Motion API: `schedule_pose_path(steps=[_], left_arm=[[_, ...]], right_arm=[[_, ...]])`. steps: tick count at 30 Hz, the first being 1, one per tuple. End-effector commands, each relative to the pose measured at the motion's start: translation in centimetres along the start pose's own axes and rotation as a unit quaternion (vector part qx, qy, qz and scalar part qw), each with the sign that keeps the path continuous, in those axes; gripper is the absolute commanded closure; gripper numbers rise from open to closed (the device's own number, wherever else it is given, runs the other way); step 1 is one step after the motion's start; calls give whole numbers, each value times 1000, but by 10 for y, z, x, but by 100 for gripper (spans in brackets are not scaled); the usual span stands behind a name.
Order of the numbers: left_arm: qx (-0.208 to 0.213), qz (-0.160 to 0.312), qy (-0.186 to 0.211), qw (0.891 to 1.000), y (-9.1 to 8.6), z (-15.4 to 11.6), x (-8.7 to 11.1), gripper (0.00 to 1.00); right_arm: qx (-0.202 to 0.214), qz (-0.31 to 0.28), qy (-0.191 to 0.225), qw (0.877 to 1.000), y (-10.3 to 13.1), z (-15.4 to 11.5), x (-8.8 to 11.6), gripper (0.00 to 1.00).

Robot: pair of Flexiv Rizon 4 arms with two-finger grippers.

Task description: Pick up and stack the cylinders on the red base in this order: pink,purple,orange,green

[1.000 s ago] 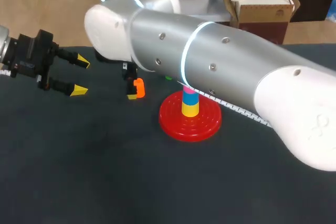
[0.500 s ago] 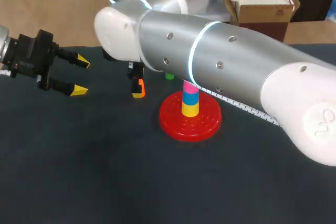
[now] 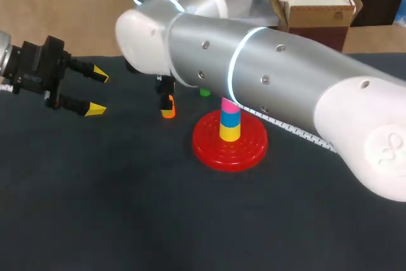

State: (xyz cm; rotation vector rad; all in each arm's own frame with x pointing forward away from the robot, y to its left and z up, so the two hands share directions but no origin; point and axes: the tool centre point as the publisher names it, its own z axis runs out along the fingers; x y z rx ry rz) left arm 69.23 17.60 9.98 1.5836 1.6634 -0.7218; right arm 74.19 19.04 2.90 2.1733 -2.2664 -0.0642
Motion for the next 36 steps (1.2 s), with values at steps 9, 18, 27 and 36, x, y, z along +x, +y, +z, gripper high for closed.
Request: schedule_pose_path(steps=[9,18,27,36], left_arm=[[-2,1,-1,1000,-1,0,1,0],[-2,1,-1,1000,-1,0,1,0],[-2,1,-1,1000,-1,0,1,0],[-2,1,-1,1000,-1,0,1,0]], right_arm=[[3,11,-10,1000,-8,5,-2,51],[4,9,-7,1000,-12,5,-4,67],[4,6,5,1000,-17,7,-4,62],[27,2,2,1000,-17,-7,-6,100]])
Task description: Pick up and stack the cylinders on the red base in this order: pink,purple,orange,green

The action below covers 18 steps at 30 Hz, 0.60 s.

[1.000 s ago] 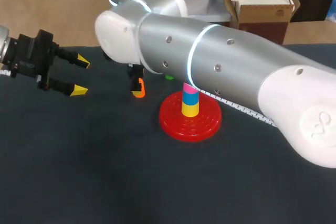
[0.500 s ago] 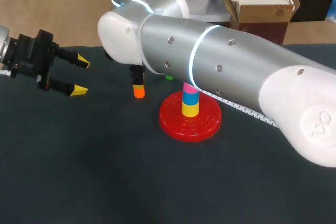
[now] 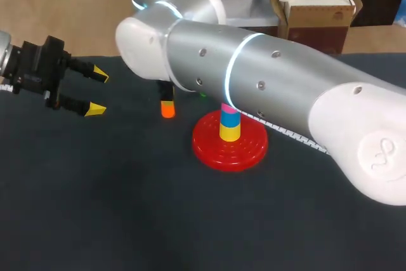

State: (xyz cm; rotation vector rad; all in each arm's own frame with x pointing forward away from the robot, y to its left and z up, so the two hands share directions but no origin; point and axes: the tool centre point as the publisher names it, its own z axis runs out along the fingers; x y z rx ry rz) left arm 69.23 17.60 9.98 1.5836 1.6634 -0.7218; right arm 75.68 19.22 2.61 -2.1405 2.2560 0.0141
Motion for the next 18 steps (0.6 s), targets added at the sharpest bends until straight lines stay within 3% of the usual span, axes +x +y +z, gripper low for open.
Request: schedule_pose_path(steps=[1,9,18], left_arm=[[-2,1,-1,1000,-1,0,1,0],[-2,1,-1,1000,-1,0,1,0],[-2,1,-1,1000,-1,0,1,0]], right_arm=[[8,-4,1,1000,-2,-15,-4,100],[32,-25,-9,999,1,-102,18,100],[73,-7,-4,997,40,-199,72,100]])
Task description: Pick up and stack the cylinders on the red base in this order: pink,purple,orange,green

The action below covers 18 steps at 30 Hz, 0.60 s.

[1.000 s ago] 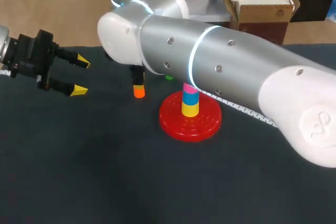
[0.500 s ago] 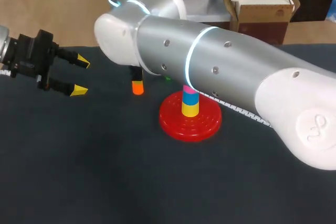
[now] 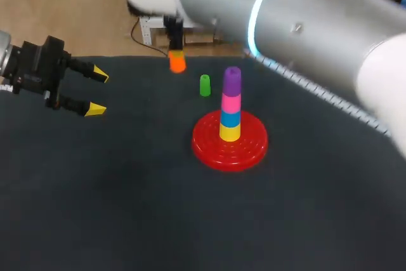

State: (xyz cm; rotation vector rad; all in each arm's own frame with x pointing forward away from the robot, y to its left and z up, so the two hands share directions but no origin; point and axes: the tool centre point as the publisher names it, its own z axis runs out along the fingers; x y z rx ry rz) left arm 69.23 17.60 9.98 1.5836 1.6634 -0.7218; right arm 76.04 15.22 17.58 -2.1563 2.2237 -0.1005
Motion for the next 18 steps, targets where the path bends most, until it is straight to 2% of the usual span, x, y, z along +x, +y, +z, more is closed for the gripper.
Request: schedule_pose_path(steps=[1,6,13,18], left_arm=[[-2,1,-1,1000,-1,0,1,0],[-2,1,-1,1000,-1,0,1,0],[-2,1,-1,1000,-1,0,1,0],[-2,1,-1,1000,-1,0,1,0]], right_arm=[[44,8,-23,999,51,-57,43,100],[50,40,-26,998,75,-75,68,100],[44,100,-37,993,100,-75,104,100],[46,117,-38,991,109,-81,118,100]])
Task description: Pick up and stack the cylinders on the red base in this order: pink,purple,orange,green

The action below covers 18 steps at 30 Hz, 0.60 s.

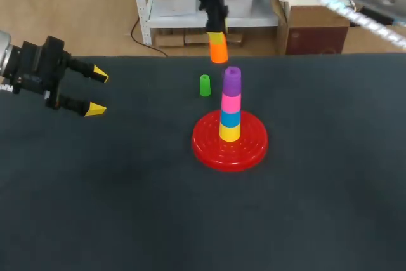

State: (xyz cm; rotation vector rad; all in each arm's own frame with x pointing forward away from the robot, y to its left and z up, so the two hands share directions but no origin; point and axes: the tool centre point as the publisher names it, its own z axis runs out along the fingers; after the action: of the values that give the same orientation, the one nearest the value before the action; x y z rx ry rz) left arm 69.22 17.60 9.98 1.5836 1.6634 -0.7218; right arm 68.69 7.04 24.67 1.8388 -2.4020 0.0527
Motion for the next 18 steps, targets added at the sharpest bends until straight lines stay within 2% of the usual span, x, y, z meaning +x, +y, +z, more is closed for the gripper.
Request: schedule_pose_path(steps=[1,9,18], left_arm=[[-2,1,-1,1000,-1,0,1,0],[-2,1,-1,1000,-1,0,1,0],[-2,1,-1,1000,-1,0,1,0]], right_arm=[[102,5,-101,990,36,3,43,100],[103,16,-101,989,44,7,49,100],[92,16,-106,990,31,13,44,100]])
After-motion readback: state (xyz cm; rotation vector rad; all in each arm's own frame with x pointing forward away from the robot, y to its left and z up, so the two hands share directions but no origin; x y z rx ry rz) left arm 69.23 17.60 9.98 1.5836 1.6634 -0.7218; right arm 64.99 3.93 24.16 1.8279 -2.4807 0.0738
